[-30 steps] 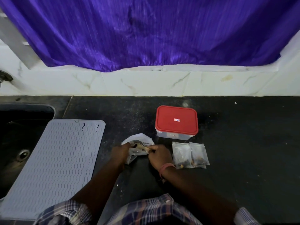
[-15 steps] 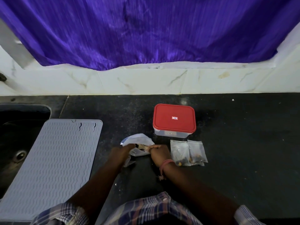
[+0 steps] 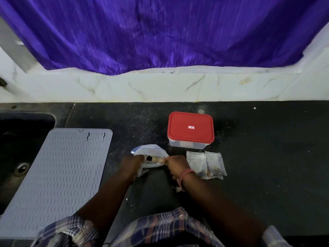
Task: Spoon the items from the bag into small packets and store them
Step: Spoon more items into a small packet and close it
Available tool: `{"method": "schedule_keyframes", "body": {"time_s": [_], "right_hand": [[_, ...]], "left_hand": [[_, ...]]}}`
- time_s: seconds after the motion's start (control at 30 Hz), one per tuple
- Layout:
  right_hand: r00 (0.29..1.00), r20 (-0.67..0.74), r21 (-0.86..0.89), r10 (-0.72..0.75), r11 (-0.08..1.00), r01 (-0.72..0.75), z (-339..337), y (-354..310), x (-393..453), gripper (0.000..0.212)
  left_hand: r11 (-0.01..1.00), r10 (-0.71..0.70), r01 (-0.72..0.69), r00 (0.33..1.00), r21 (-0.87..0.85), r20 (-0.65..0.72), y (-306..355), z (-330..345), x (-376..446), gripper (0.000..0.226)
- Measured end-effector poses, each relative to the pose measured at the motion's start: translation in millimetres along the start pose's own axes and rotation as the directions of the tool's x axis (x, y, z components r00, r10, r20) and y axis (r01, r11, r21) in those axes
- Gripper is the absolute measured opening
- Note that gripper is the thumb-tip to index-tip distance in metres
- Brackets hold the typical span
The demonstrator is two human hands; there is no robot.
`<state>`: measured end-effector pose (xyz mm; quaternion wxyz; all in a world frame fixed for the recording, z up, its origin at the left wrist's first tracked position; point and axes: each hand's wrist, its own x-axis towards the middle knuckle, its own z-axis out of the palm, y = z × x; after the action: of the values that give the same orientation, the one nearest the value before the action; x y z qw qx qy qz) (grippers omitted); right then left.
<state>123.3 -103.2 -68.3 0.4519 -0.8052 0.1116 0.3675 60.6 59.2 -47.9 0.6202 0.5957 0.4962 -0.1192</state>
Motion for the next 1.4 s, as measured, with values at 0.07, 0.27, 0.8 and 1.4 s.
{"method": "schedule_keyframes", "body": {"time_s": [0.07,0.27,0.8,1.4], "right_hand": [[1.000,0.011,0.042,0.029,0.999,-0.030,-1.1,0.9,2.0,0.018],[0.998,0.023,0.243,0.062,0.968,-0.066,-5.8,-8.3,-6.4,0.010],[0.995,0.061,0.393,0.079,0.914,-0.096,-4.8,-3.0,-11.9,0.018],[0.988,0.143,0.342,-0.049,0.940,-0.003,-14.2,-13.2,-45.4,0.020]], "left_hand": [[1.000,0.022,-0.022,1.000,-0.016,0.009,3.3,-1.8,-3.3,0.031],[1.000,0.019,-0.020,0.999,-0.021,-0.030,12.8,-0.4,-3.3,0.028],[0.998,0.041,-0.040,0.999,-0.045,0.009,17.5,1.6,-2.6,0.034],[0.988,0.150,-0.149,0.989,-0.047,-0.002,-14.3,-28.7,-29.1,0.010]]}}
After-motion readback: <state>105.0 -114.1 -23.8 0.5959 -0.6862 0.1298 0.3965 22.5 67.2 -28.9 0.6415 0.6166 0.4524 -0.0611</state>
